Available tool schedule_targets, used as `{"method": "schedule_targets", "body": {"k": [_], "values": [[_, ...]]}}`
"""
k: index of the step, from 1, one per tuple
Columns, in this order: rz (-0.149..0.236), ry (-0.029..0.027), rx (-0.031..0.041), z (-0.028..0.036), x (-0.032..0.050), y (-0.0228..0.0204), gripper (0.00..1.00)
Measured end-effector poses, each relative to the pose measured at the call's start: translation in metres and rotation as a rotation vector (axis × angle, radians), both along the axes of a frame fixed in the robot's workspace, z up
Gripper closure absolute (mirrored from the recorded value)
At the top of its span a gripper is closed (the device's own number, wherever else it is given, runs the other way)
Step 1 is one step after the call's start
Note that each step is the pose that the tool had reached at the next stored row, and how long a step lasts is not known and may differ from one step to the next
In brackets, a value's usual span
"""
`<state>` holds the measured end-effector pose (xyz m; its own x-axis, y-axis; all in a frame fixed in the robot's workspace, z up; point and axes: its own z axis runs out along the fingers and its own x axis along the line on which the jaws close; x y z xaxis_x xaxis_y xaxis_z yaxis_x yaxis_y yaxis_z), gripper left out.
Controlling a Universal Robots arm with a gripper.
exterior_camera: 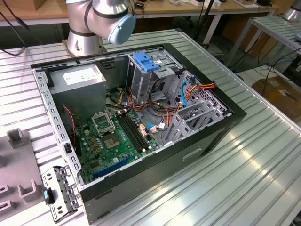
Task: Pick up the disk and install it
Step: 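Pick up the disk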
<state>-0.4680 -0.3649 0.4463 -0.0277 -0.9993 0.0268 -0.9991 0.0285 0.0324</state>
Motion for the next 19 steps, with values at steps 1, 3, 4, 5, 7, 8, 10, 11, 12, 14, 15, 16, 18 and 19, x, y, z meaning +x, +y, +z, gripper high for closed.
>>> {"method": "schedule_targets", "body": {"k": [1,3,4,5,7,8,10,11,12,14,15,16,18,19], "values": [[0.0,0.0008,0.0,0.0014,0.0,0.0,0.63],[0.0,0.0026,0.0,0.0039,0.0,0.0,0.63],[0.0,0.0033,0.0,0.0048,0.0,0.0,0.63],[0.0,0.0038,0.0,0.0056,0.0,0.0,0.63],[0.0,0.0049,0.0,0.0074,0.0001,0.0,0.63],[0.0,0.006,0.0,0.0089,0.0001,0.0,0.63],[0.0,0.0072,0.0,0.0102,0.0,0.0,0.63],[0.0,0.0078,0.0,0.0109,0.0001,0.0,0.63],[0.0,0.008,0.0,0.0114,0.0001,0.0,0.63],[0.0,0.009,0.0,0.0129,0.0,0.0,0.63],[0.0,0.0093,0.0,0.0135,0.0001,0.0,0.63],[0.0,0.0097,0.0,0.014,0.0001,0.0,0.63],[0.0,0.0102,0.0,0.015,0.0001,0.0,0.63],[0.0,0.0106,0.0,0.0155,0.0,0.0,0.63]]}}
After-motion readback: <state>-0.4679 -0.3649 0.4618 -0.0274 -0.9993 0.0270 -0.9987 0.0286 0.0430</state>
